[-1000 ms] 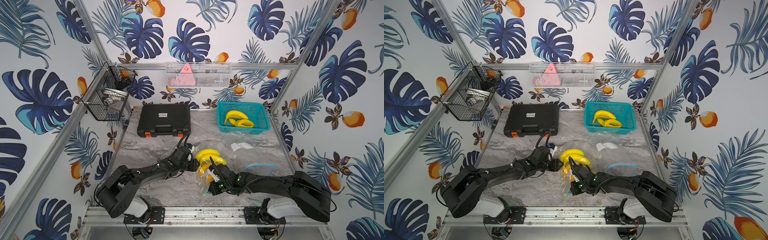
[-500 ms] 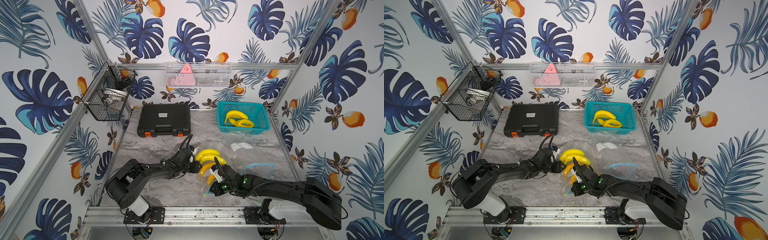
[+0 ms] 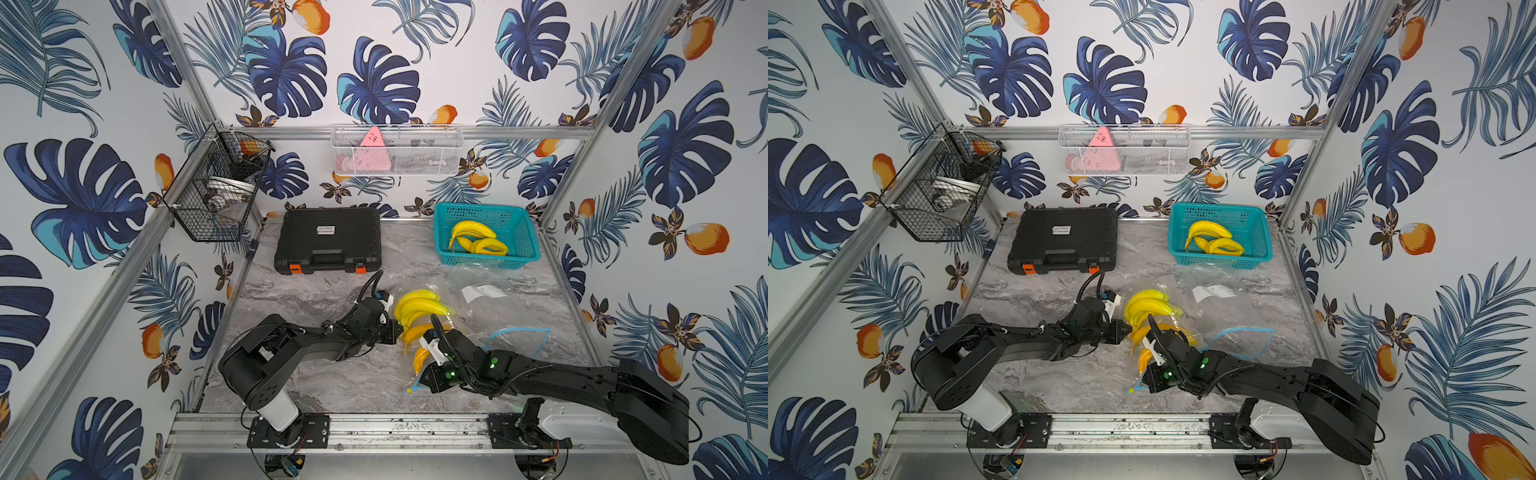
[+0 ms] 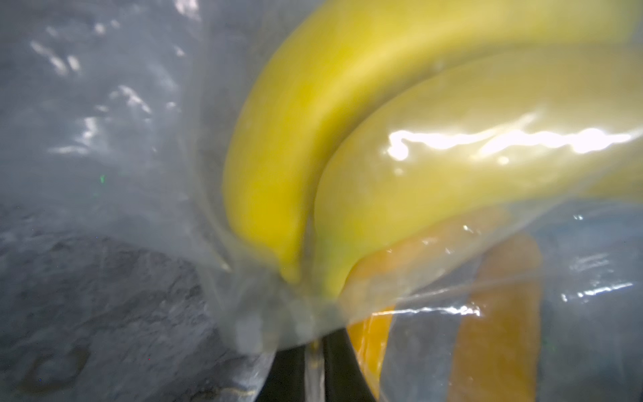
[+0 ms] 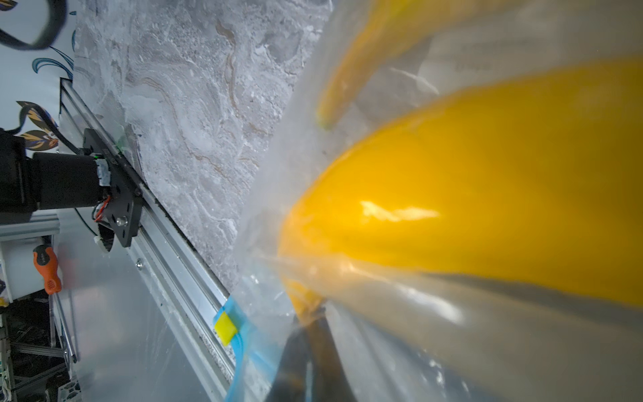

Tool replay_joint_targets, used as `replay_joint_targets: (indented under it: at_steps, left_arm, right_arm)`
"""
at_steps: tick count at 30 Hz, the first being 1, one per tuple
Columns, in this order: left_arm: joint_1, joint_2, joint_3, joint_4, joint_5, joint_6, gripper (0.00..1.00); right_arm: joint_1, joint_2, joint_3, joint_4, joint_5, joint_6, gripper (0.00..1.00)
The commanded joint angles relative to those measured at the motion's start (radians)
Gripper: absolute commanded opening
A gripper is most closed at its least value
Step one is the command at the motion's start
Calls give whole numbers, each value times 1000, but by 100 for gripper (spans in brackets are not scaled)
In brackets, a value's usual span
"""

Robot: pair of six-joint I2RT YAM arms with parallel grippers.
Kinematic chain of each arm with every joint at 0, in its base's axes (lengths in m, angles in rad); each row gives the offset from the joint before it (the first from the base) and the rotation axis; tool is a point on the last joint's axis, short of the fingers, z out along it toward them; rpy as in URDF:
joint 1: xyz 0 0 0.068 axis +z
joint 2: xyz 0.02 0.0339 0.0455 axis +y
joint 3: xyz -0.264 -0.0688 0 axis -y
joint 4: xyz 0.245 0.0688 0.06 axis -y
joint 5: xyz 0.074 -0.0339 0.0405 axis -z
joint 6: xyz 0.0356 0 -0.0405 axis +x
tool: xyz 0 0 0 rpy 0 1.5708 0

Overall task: Open the zip-top bag and take out the banana
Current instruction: Pick up the banana from the zipper food storage bag.

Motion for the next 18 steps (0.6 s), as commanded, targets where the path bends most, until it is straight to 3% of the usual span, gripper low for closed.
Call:
replay_joint_targets:
  at_steps: [1,9,18]
  left_arm:
    - [16,-36,8,-71,-81,5,0]
    - [66,-131,110,-302,-197,69,0]
    - [71,-115,127,-354,-278,80,0]
  right_arm:
    - [1,-44,39,-89,9,2,0]
    - [3,-219,106,-251,-155,61,0]
    - [6,-344,83,-169,-262,88,0]
